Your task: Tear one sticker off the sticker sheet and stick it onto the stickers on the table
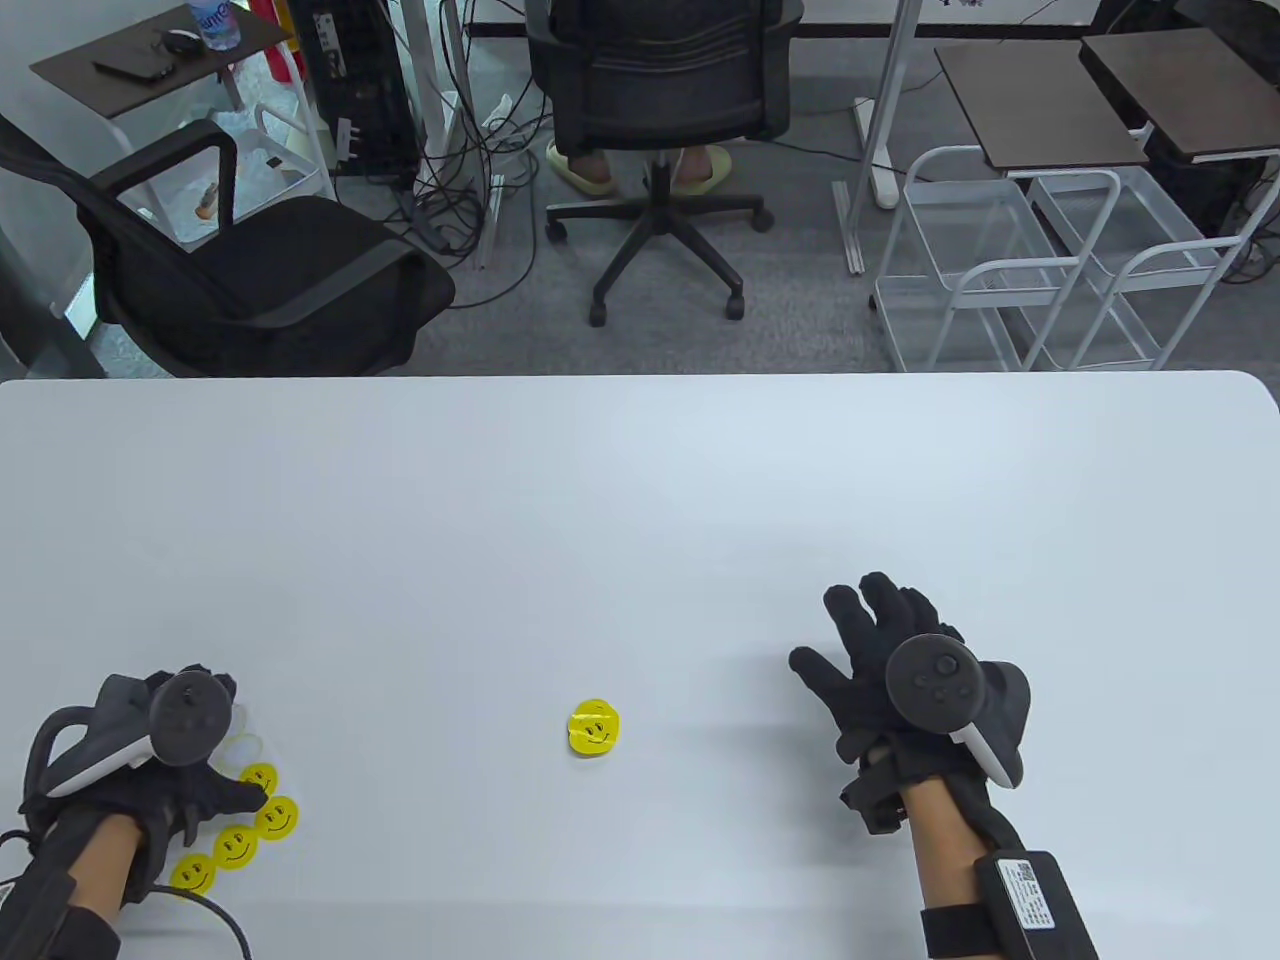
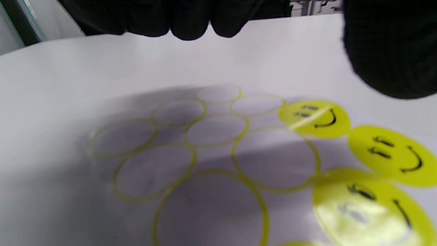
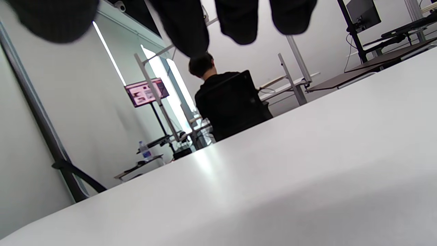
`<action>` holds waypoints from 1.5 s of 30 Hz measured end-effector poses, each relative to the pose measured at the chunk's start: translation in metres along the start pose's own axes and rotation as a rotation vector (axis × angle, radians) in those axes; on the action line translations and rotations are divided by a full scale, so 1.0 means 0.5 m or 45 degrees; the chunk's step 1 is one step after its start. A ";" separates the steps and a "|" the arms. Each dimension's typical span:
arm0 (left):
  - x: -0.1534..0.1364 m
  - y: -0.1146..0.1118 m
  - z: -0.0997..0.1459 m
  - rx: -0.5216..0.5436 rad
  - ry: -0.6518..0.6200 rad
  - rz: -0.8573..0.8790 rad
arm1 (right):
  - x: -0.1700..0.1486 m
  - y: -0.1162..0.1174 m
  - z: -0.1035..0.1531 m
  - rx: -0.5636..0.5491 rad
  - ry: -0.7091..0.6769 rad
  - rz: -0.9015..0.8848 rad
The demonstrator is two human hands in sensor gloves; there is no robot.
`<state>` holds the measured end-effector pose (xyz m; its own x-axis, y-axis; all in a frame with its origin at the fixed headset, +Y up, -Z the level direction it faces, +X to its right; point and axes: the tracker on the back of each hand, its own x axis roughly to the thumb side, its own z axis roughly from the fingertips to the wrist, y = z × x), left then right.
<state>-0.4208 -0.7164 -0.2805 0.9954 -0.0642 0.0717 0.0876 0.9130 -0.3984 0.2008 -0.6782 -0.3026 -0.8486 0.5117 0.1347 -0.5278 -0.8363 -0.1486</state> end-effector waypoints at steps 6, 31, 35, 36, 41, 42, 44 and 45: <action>-0.001 -0.058 -0.008 -0.148 0.109 0.052 | -0.005 -0.003 -0.003 0.025 -0.008 -0.037; 0.062 -0.018 -0.006 0.191 0.257 -0.033 | 0.011 -0.009 0.004 0.015 -0.102 -0.095; 0.081 0.026 -0.005 0.314 0.242 0.011 | 0.013 -0.007 0.001 0.017 -0.106 -0.112; 0.088 0.036 -0.006 0.338 0.237 0.014 | 0.014 -0.005 0.000 0.022 -0.108 -0.112; 0.132 0.099 -0.006 0.530 0.213 0.015 | 0.013 0.002 -0.004 0.055 -0.110 -0.114; 0.140 0.108 -0.005 0.560 0.199 0.034 | 0.013 0.003 -0.004 0.057 -0.112 -0.116; 0.166 0.130 -0.003 0.642 0.161 0.058 | 0.014 0.003 -0.004 0.059 -0.116 -0.117; 0.181 0.140 -0.002 0.686 0.138 0.064 | 0.014 0.003 -0.004 0.059 -0.118 -0.117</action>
<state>-0.3244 -0.6587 -0.3027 0.9987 -0.0303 -0.0415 0.0354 0.9912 0.1274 0.1939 -0.6753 -0.3037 -0.7885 0.5681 0.2356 -0.5992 -0.7960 -0.0860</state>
